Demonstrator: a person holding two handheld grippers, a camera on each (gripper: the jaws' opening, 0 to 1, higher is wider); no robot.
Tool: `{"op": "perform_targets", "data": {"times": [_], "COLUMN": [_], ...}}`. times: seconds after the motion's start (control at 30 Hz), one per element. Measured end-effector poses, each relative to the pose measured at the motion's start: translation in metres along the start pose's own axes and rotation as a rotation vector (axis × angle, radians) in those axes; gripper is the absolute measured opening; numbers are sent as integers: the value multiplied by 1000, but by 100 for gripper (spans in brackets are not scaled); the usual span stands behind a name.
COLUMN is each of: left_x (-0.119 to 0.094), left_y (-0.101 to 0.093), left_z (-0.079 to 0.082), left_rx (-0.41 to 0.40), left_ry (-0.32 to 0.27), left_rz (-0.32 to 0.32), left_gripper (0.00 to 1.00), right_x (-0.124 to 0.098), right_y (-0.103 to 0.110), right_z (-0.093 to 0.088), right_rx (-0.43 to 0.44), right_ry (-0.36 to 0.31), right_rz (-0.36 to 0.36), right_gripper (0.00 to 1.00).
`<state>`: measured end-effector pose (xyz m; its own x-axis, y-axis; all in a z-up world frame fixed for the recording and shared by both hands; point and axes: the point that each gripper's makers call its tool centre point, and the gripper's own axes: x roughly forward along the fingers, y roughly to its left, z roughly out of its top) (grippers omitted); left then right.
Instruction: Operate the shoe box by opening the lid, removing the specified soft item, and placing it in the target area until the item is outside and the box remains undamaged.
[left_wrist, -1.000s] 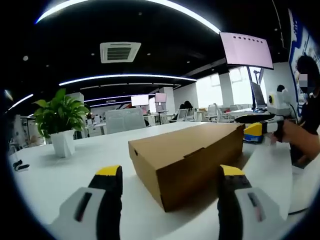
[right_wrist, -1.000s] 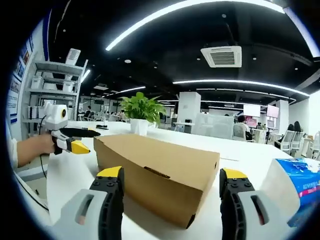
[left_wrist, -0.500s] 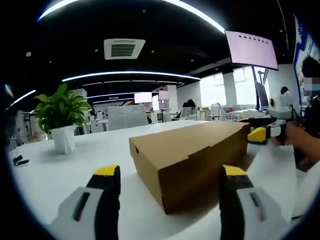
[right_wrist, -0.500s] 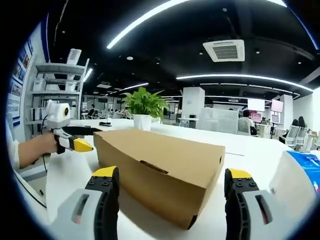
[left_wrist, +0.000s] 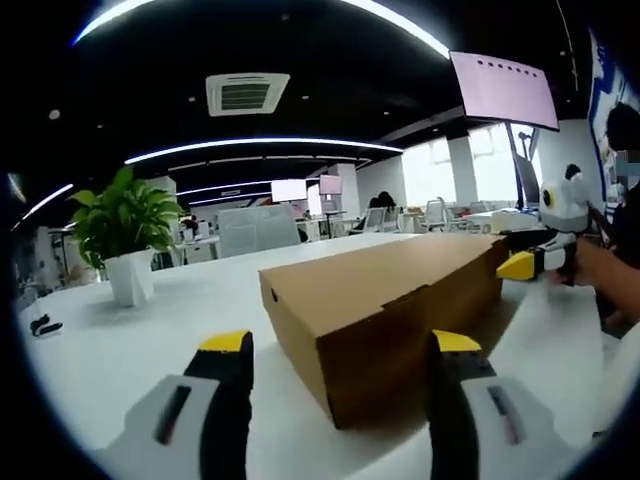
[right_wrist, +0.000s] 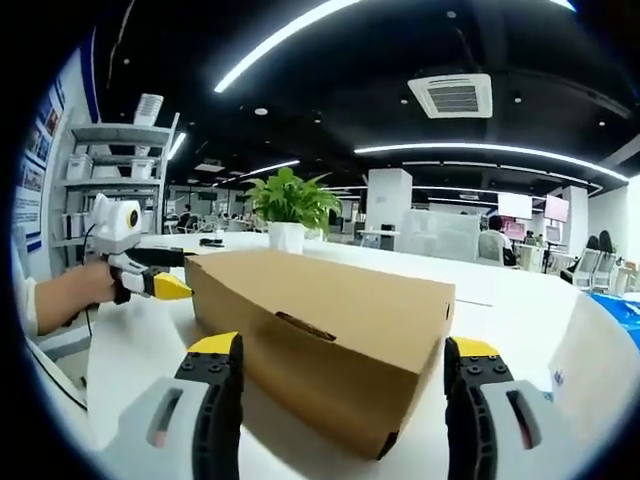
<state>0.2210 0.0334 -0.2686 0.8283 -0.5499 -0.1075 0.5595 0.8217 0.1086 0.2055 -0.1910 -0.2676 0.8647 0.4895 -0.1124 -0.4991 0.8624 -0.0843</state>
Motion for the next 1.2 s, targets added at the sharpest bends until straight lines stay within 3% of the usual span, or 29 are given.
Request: {"op": "perform_targets", "data": {"times": [0.2,0.43,0.9,1.2], "left_x": [1,4,6,8], "left_y": [-2,-15,-16,-13], "left_z": [-3,-2,1,0], "left_rx": [-4,42,-8,3], "left_ry": [14,10,5,19], "left_rz": [-15,-71,-67,-40], "left_gripper": [71,55,60,56], "right_x": [1,0,1,3], "right_y": [2,0,2,1], "right_z": [0,-1,2,0], "right_rx": [-4,-31,-2,-4], "right_ry": [-4,2,-7,-25], "right_rz": [2,-16,-11,-32], "right_gripper": [84,79,81,79]}}
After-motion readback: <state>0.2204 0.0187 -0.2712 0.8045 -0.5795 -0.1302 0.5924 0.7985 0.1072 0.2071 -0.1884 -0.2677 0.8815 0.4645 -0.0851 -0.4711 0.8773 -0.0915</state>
